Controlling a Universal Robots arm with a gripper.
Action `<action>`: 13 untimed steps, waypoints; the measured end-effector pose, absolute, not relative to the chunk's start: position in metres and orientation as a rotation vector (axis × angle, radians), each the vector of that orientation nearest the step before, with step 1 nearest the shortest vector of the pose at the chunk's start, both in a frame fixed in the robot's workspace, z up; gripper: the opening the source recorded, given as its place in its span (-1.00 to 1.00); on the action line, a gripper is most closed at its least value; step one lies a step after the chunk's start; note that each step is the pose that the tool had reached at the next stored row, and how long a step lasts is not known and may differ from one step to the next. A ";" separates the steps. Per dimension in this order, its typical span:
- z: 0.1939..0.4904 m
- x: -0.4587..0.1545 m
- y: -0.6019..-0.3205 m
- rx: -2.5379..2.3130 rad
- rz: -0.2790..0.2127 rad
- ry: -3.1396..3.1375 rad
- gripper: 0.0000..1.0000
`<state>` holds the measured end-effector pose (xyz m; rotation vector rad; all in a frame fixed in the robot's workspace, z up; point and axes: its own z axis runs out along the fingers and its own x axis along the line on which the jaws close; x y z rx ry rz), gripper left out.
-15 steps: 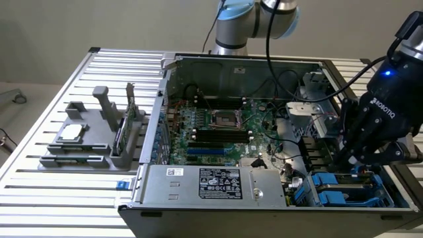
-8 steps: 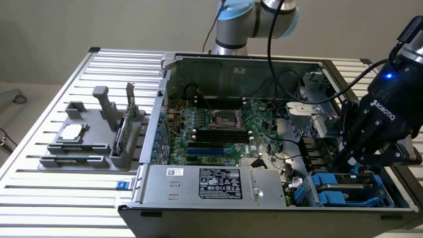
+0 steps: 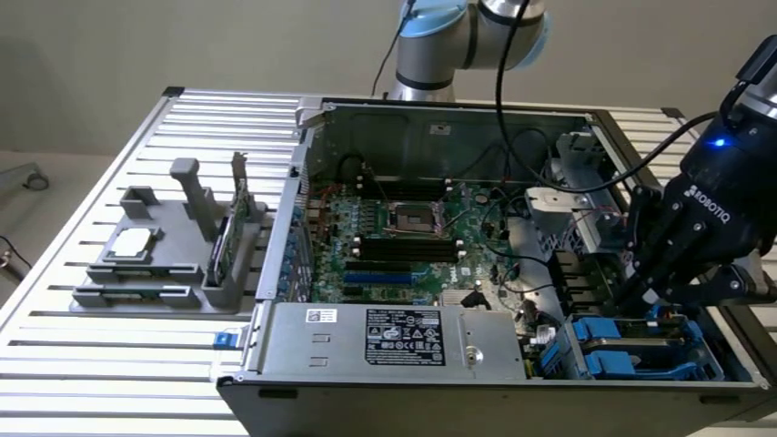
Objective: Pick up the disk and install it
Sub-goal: 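Insert the first disk wire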
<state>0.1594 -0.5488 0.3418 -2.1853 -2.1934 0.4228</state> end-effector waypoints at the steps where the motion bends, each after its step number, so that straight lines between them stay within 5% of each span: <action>1: 0.341 0.160 -0.549 -2.184 0.425 -2.192 -0.68; 13: 0.336 0.169 -0.549 -2.156 0.464 -2.173 -0.68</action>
